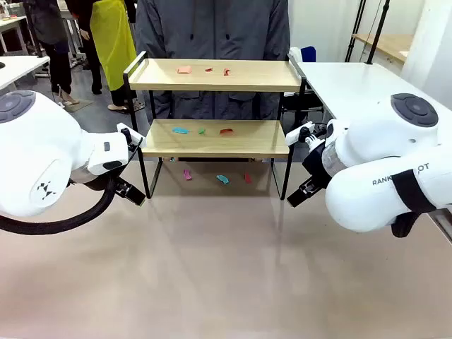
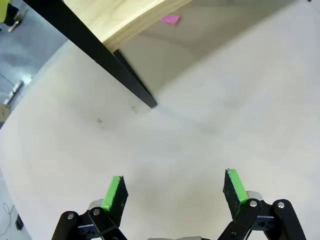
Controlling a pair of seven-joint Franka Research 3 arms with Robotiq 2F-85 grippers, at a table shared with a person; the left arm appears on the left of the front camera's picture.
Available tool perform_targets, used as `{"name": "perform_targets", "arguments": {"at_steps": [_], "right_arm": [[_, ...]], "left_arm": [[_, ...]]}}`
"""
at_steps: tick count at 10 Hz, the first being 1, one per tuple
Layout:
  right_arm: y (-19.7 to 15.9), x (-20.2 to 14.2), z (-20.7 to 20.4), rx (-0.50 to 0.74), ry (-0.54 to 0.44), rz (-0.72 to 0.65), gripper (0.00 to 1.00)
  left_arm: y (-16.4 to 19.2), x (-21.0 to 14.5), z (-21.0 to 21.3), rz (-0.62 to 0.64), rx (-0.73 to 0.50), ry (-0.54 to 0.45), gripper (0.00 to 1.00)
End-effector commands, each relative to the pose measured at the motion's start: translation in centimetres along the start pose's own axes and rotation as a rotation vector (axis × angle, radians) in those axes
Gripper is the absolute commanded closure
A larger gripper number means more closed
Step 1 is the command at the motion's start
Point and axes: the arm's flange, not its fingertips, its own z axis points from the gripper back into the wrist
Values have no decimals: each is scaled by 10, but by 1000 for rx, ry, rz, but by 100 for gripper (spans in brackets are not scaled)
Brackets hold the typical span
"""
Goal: Clean the shelf.
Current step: Pick up the Duster handed by the human.
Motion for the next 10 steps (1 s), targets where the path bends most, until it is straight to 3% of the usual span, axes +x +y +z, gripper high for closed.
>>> {"name": "perform_targets", "arguments": {"at_steps": [1, 9, 10], "right_arm": [[0, 0, 0, 0, 0, 0, 0], [0, 0, 0, 0, 0, 1, 0], [-12, 15, 18, 10, -49, 12, 0]], "left_arm": [[0, 0, 0, 0, 0, 0, 0], [-1, 0, 0, -1, 0, 0, 0], [10, 14, 18, 3, -44, -41, 0]]}}
